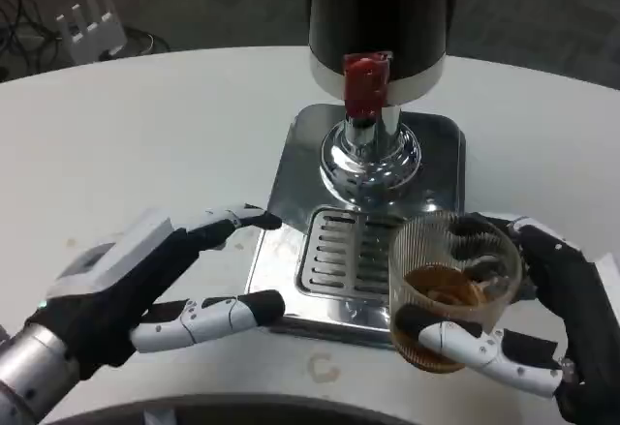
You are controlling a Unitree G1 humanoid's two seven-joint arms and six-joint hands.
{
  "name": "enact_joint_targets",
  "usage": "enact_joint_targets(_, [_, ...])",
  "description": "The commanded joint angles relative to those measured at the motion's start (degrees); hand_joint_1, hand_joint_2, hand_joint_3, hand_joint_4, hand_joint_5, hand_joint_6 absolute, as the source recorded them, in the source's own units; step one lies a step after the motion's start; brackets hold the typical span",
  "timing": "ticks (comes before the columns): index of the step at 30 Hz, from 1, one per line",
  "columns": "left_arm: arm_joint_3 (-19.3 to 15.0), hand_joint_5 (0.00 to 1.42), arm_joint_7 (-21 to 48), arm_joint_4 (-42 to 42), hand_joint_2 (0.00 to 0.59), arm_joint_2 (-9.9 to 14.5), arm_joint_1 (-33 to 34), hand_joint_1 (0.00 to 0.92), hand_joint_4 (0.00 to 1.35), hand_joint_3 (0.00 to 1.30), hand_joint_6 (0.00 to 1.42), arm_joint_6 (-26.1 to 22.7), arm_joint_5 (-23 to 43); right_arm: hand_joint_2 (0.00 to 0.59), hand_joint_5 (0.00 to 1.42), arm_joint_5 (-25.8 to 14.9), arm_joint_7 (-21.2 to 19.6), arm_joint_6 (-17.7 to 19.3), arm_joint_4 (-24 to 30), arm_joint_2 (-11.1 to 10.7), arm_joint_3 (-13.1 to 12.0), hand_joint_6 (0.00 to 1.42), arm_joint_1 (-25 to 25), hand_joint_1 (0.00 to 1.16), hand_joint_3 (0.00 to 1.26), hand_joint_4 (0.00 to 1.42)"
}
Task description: Grasp the cup under the faucet to collect the drink, then remove the cup.
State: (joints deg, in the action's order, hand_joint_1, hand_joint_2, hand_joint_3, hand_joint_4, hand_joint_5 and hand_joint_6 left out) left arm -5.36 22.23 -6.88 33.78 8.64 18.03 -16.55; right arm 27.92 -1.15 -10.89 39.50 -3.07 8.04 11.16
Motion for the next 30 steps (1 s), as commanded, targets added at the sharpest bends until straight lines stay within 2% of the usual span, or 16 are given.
enact_joint_targets(1, [0.63, 0.11, 0.05, -1.53, 0.075, 1.26, -1.62, 0.0, 0.07, 0.23, 0.21, -0.25, -1.06, 0.161, 1.16, 0.04, 0.33, 1.11, 2.46, 0.17, 0.95, 0.6, -0.32, 0.86, 0.99, 1.06])
enact_joint_targets(9, [1.13, 0.07, 0.64, -4.25, 0.075, 1.92, -3.27, 0.0, 0.03, 0.2, 0.19, -0.71, -1.5, 0.161, 1.17, -0.21, 2.28, 1.0, 3.19, -0.1, 3.01, 0.6, 0.0, 0.86, 1.0, 1.07])
enact_joint_targets(17, [2.12, 0.05, 1.34, -9.47, 0.075, 1.84, -6.2, 0.0, 0.01, 0.18, 0.18, -1.58, -1.98, 0.161, 1.18, -0.82, 4.66, 0.68, 3.74, -0.56, 3.73, 0.6, -0.7, 0.86, 1.01, 1.07])
enact_joint_targets(22, [1.86, 0.0, 1.22, -12.48, 0.075, 2.18, -7.96, 0.0, 0.0, 0.13, 0.14, -2.9, -3.63, 0.161, 1.18, -1.41, 6.05, 1.08, 3.69, -1.22, 3.93, 0.6, -0.85, 0.86, 1.01, 1.07])
enact_joint_targets(30, [0.26, 0.0, 1.9, -18.74, 0.075, 3.34, -12.34, 0.0, 0.0, 0.05, 0.09, -7.0, -6.81, 0.161, 1.18, -2.67, 7.34, 0.1, 4.57, -1.69, 3.35, 0.6, -1.16, 0.86, 1.02, 1.08])
